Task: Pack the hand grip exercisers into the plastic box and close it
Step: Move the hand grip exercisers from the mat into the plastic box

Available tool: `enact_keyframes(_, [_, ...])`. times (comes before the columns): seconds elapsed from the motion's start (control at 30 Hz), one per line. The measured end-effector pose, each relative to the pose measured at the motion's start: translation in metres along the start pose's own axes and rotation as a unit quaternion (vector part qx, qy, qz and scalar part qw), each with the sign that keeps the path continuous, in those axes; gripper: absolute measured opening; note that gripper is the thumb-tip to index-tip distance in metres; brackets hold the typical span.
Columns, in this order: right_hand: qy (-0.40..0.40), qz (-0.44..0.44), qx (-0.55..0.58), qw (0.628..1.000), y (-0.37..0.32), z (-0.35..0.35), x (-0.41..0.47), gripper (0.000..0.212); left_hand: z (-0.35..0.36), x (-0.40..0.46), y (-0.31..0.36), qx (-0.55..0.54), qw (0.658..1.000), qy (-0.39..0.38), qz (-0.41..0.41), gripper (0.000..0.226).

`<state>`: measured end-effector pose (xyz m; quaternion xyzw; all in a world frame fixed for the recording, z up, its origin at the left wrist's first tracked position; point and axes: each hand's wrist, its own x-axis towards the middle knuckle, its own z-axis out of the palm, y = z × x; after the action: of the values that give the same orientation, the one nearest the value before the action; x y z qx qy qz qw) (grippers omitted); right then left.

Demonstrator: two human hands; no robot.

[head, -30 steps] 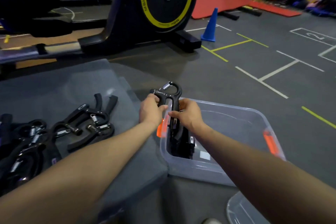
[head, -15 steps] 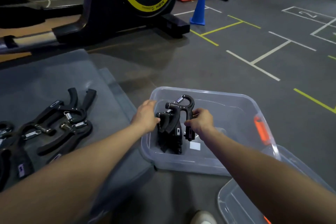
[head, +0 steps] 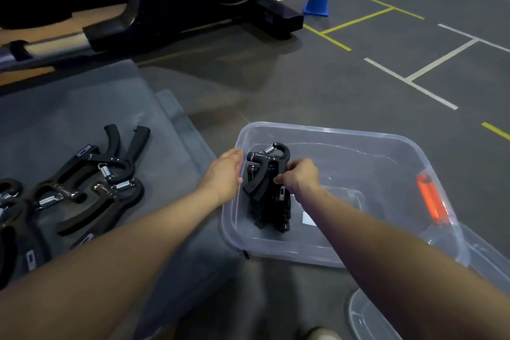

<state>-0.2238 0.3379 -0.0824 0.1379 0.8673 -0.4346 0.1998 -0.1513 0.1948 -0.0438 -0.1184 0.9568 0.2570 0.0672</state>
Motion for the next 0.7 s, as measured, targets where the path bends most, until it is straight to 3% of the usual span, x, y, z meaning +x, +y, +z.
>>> enact_keyframes(0.63, [-0.007, -0.027, -0.029, 0.999, 0.0013, -0.0031, -0.0063, 0.024, -0.0013, 0.0013, -0.0048, -0.026, 0.999, -0.02, 0.004, 0.067])
enact_keyframes(0.7, [-0.008, -0.059, -0.042, 0.997, -0.0004, -0.0061, -0.0067, 0.035, -0.0021, 0.0, -0.0041, -0.03, 0.999, -0.025, 0.002, 0.066])
